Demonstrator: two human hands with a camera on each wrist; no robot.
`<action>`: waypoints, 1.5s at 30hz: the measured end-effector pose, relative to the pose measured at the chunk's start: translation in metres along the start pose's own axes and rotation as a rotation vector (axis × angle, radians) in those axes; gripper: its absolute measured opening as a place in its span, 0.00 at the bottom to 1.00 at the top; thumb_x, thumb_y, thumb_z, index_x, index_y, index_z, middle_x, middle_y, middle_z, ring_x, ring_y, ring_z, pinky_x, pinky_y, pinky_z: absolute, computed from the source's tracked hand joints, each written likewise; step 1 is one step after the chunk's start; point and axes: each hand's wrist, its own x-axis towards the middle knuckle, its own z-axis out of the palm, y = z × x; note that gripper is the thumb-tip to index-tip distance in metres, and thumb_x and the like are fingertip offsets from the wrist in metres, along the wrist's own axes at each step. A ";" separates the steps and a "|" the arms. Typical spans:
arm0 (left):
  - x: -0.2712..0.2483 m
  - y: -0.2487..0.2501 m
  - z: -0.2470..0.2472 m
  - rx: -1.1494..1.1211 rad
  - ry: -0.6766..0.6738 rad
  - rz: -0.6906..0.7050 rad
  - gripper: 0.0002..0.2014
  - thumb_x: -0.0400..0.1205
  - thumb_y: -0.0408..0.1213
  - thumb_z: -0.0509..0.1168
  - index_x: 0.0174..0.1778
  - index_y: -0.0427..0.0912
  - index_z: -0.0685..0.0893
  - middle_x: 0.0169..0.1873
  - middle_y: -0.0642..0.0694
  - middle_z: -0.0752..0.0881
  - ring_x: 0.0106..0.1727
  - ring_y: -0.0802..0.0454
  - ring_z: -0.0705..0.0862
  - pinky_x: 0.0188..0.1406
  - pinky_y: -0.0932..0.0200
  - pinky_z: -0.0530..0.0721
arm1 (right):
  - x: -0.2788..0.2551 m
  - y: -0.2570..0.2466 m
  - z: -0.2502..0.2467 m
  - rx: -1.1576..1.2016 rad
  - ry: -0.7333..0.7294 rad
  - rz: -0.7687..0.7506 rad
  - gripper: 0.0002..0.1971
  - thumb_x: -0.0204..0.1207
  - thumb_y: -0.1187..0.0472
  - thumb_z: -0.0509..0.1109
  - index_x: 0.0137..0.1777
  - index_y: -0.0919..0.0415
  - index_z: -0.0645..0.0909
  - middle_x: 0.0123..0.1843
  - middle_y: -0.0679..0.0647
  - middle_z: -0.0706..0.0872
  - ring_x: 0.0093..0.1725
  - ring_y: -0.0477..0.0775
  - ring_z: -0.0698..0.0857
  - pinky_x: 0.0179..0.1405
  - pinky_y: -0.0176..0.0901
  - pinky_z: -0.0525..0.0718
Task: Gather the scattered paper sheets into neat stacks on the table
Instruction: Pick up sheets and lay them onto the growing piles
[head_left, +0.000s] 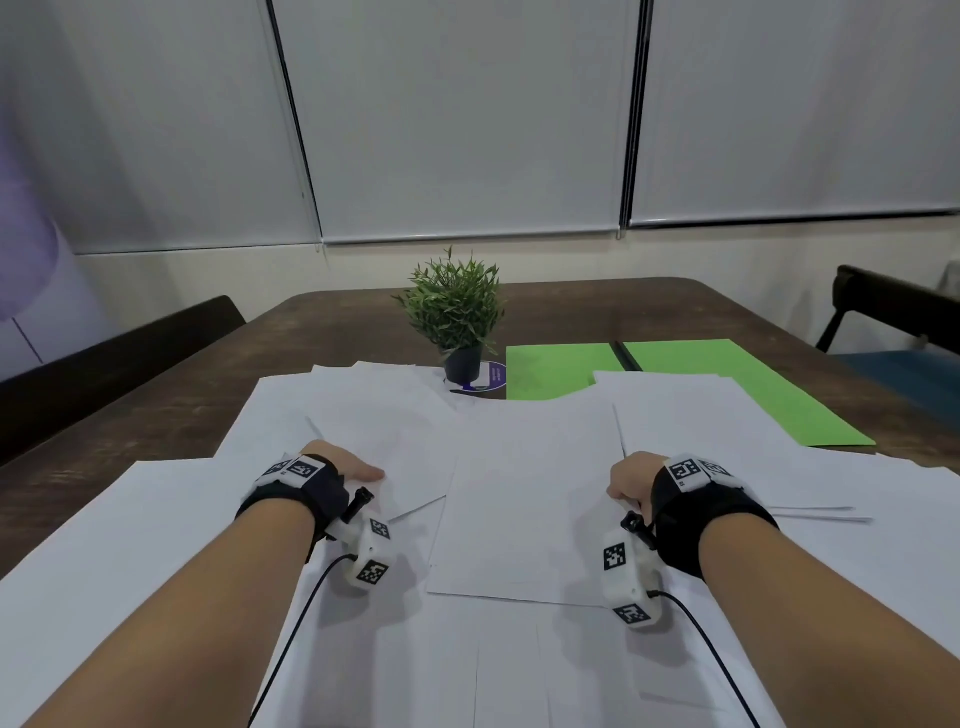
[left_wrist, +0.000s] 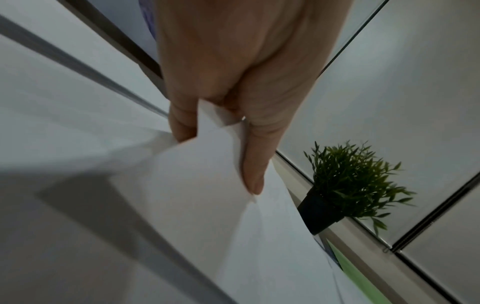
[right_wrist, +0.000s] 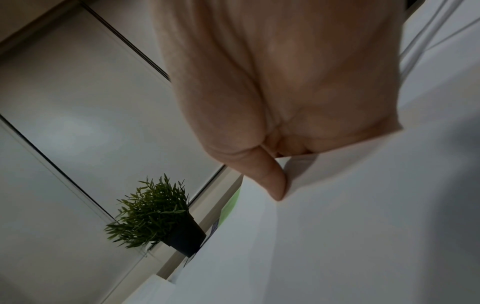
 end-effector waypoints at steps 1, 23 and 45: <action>0.000 0.000 -0.003 -0.095 0.003 -0.005 0.30 0.62 0.41 0.84 0.54 0.31 0.81 0.56 0.36 0.85 0.58 0.39 0.84 0.60 0.47 0.84 | 0.000 -0.001 0.000 -0.008 -0.004 0.016 0.20 0.82 0.74 0.55 0.28 0.60 0.64 0.30 0.54 0.68 0.28 0.49 0.65 0.25 0.32 0.62; -0.150 -0.016 -0.092 -0.699 0.105 0.544 0.16 0.75 0.28 0.73 0.58 0.38 0.83 0.44 0.45 0.87 0.41 0.49 0.86 0.39 0.61 0.82 | -0.056 -0.009 0.063 0.930 0.096 0.101 0.14 0.83 0.66 0.61 0.67 0.68 0.76 0.67 0.67 0.79 0.47 0.45 0.81 0.43 0.35 0.84; -0.178 -0.029 0.016 -0.217 -0.217 0.210 0.41 0.77 0.66 0.60 0.74 0.33 0.71 0.61 0.33 0.82 0.60 0.37 0.83 0.58 0.49 0.83 | -0.078 -0.015 0.061 1.270 0.374 -0.235 0.31 0.65 0.64 0.71 0.72 0.56 0.71 0.59 0.57 0.86 0.57 0.61 0.86 0.62 0.58 0.84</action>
